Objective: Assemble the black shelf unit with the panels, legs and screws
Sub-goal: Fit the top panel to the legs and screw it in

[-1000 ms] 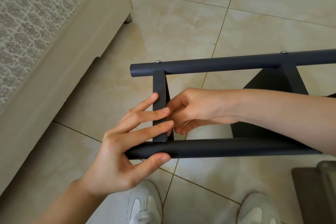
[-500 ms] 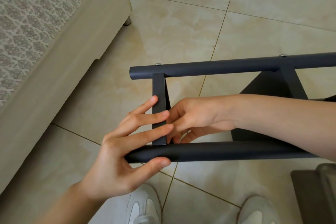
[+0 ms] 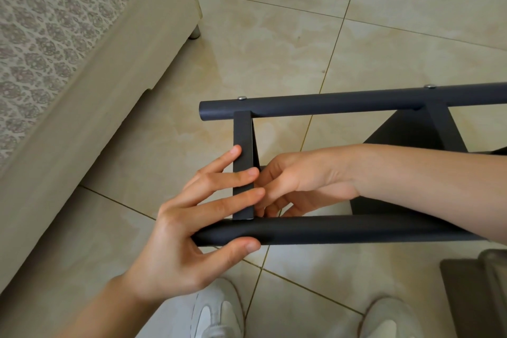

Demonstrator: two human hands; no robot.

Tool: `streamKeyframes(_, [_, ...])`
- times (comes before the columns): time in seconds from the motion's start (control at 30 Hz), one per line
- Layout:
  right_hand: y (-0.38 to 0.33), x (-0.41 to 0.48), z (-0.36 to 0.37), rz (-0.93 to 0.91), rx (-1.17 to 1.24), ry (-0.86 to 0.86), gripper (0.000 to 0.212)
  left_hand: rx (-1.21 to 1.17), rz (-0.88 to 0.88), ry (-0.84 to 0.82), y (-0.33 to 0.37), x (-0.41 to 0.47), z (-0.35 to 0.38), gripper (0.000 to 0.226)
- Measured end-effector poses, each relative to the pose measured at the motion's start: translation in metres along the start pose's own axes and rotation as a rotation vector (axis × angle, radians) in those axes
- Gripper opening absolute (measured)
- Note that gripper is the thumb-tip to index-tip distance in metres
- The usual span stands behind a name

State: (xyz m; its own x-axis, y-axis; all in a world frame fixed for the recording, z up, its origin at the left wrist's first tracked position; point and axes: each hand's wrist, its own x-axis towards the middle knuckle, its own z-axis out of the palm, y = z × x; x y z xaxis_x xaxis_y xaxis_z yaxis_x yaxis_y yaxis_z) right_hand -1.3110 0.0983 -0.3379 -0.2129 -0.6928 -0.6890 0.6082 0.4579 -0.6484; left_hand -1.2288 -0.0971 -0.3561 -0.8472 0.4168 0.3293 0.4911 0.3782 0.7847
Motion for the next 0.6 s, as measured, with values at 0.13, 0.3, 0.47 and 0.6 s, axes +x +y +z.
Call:
streamKeyframes(0.13, [0.0026, 0.0025, 0.0018, 0.023, -0.012, 0.013, 0.010, 0.001, -0.001, -0.003, 0.0001, -0.0001, -0.0005, 0.045])
streamKeyframes(0.3, [0.0062, 0.0053, 0.0042, 0.006, -0.025, 0.024, 0.010, -0.005, -0.002, 0.000, -0.0009, -0.0005, 0.0002, 0.046])
streamKeyframes(0.47, [0.0043, 0.0037, 0.0030, 0.018, 0.010, 0.007, 0.012, -0.003, 0.005, 0.000, -0.0002, -0.0003, -0.0001, 0.044])
streamKeyframes(0.6, [0.0049, 0.0037, 0.0044, 0.035, -0.015, 0.022, 0.013, -0.002, 0.004, 0.002, -0.0001, -0.0007, -0.0003, 0.043])
